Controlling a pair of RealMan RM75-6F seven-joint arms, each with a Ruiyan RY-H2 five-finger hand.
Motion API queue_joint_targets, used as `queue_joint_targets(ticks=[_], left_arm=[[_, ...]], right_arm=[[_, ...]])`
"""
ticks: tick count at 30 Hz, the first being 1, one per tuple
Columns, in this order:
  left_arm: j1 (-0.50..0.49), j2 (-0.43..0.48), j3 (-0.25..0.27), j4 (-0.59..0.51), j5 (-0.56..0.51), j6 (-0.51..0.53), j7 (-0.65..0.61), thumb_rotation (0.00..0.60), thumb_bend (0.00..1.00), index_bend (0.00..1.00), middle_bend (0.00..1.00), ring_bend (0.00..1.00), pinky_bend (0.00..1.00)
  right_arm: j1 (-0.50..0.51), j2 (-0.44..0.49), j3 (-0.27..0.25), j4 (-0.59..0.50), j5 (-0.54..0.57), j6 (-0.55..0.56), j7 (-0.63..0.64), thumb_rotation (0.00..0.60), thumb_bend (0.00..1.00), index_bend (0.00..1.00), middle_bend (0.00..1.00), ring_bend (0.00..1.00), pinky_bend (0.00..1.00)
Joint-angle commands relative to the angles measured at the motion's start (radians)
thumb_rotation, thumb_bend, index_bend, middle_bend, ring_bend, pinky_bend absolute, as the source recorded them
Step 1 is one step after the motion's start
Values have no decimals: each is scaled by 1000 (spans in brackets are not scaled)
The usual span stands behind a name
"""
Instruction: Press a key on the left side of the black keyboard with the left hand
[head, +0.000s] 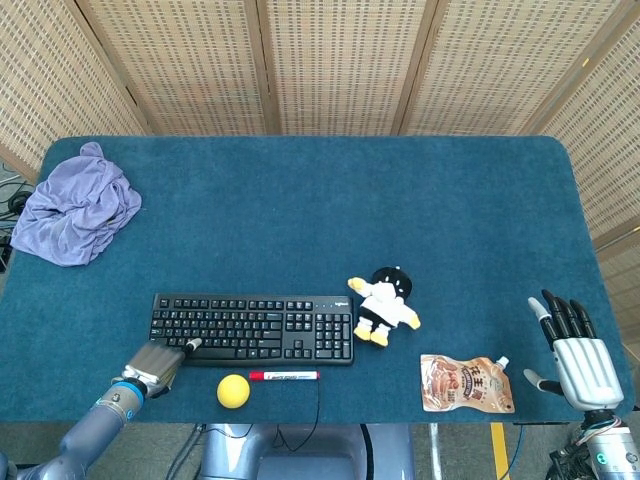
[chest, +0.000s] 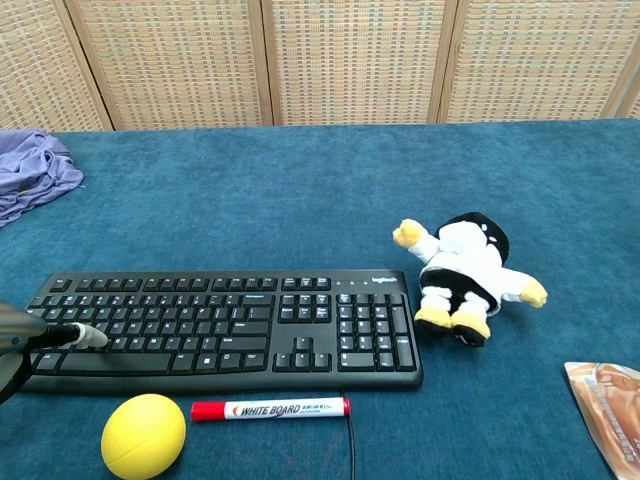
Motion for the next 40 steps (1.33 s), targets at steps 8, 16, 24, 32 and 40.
queue_joint_targets(ticks=[8, 16, 24, 32, 40], left_arm=[[18, 55, 9, -76, 133, 50, -57, 600, 1000, 0, 651, 642, 456], [133, 149, 25, -151, 461, 159, -191, 600, 674, 0, 333, 400, 400], [392, 47, 32, 112, 924, 461, -451, 600, 382, 0, 0, 11, 22], [551, -137, -10, 457, 1030, 630, -558, 600, 328, 0, 0, 0, 0], [614, -199, -46, 605, 1068, 705, -582, 600, 310, 0, 0, 0, 0]], right_arm=[[0, -1, 0, 0, -1, 1, -1, 600, 0, 0, 0, 0, 0], [1, -3, -1, 1, -2, -1, -7, 600, 0, 0, 0, 0, 0], [0, -6, 1, 3, 5, -3, -15, 600, 0, 0, 0, 0, 0], [4, -18, 3, 5, 10, -9, -43, 600, 0, 0, 0, 0, 0], [7, -30, 6, 13, 16, -13, -62, 600, 0, 0, 0, 0, 0]])
